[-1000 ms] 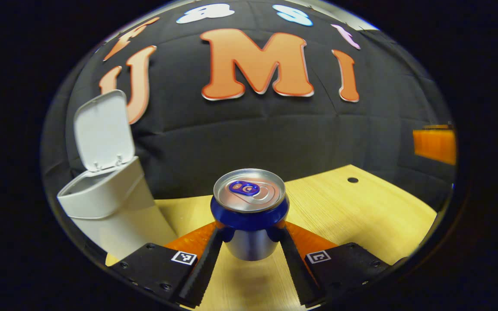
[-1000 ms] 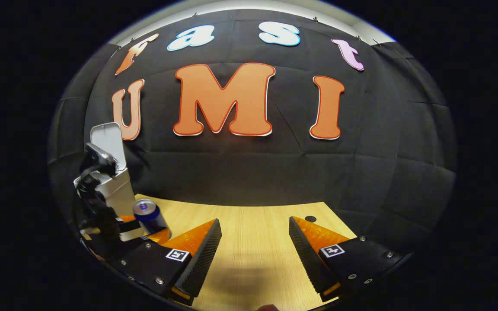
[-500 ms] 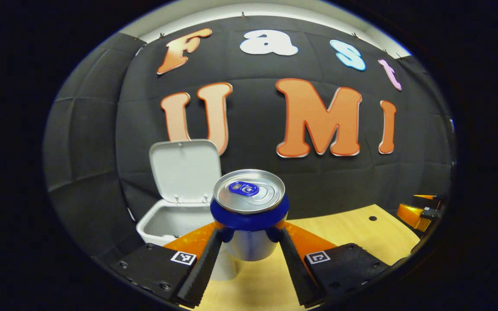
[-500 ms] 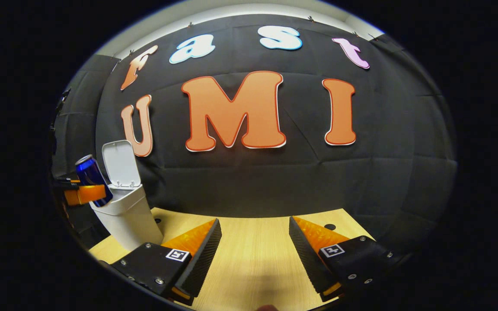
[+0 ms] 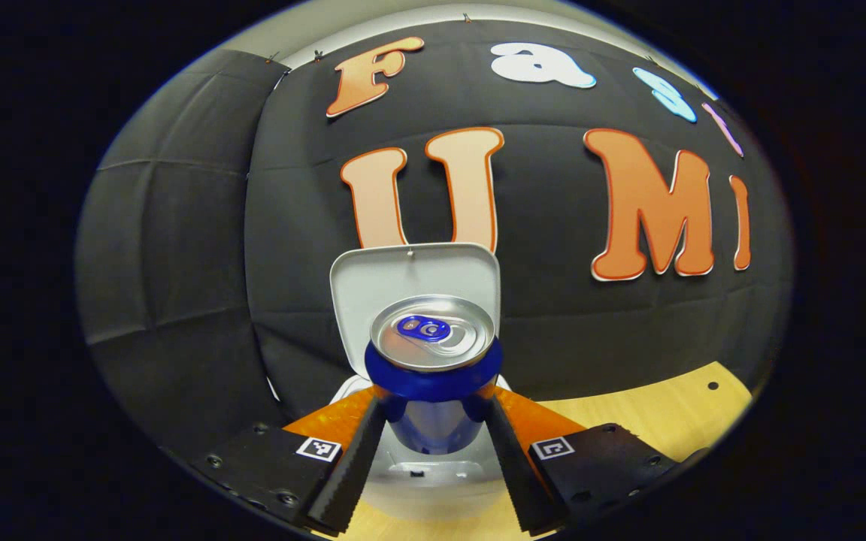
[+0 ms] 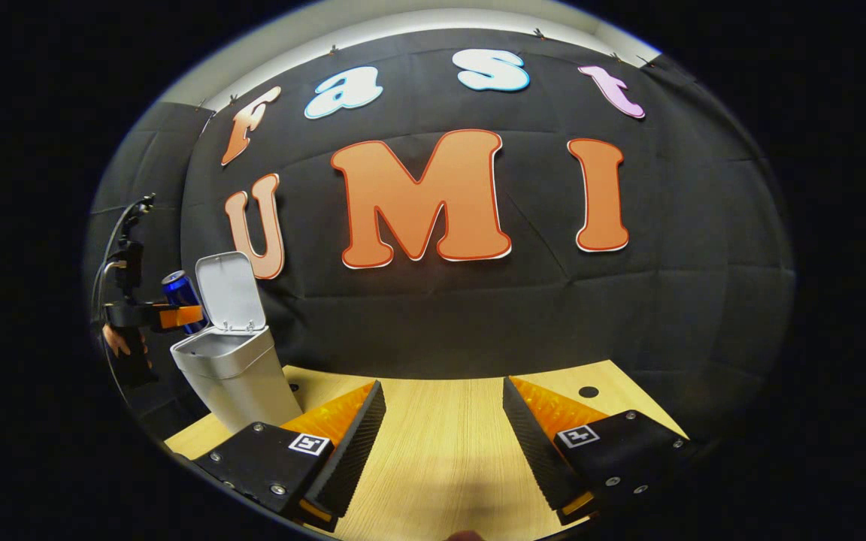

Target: Press the lid of the desktop garbage bin to open it, pick up the crumpled paper on the desktop and throw it into the bin, then pick up the pop can on the desktop and drop it into the bin, and finally close the garbage bin lid.

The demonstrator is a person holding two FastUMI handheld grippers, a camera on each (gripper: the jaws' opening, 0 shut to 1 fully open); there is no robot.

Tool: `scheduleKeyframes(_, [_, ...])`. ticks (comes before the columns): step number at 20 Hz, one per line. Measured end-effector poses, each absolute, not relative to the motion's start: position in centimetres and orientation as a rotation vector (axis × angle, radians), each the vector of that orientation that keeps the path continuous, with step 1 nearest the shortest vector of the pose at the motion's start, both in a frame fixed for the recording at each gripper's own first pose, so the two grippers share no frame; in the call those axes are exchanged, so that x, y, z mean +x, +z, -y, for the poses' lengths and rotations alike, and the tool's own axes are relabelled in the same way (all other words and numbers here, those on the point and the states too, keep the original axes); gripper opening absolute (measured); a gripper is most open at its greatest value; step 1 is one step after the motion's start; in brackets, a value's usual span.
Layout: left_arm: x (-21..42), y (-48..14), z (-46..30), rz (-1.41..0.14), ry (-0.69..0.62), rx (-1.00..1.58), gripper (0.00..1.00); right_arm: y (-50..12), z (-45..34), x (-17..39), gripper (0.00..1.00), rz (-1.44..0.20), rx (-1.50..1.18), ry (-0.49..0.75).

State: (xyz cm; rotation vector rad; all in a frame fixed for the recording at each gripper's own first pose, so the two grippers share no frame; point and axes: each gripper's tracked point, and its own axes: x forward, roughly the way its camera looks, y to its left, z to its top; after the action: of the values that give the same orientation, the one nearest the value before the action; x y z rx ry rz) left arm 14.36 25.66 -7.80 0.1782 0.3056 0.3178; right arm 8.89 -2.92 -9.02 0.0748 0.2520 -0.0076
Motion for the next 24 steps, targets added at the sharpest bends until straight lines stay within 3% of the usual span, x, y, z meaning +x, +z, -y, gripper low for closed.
scheduleKeyframes(6, [16.7,-13.1,-27.8,-0.392,0.346,0.156,0.76,-9.3,4.6,8.2,0.94,-0.267,0.057,-0.058])
scheduleKeyframes(12, [16.4,-12.6,-27.1,-0.374,0.340,0.130,0.83,-9.8,5.7,8.2,0.94,-0.279,0.065,-0.090])
scheduleKeyframes(14, [16.3,-11.7,-26.5,-0.357,0.328,0.125,0.96,-9.8,5.1,8.4,0.94,-0.279,0.068,-0.081])
scheduleKeyframes(19, [16.3,-6.8,-25.5,-0.255,0.321,0.154,0.99,-9.8,4.3,8.5,0.94,-0.280,0.052,-0.051])
scheduleKeyframes(24, [18.2,0.2,-25.5,-0.180,0.327,0.018,0.95,-9.4,4.3,8.9,0.94,-0.267,0.055,-0.044])
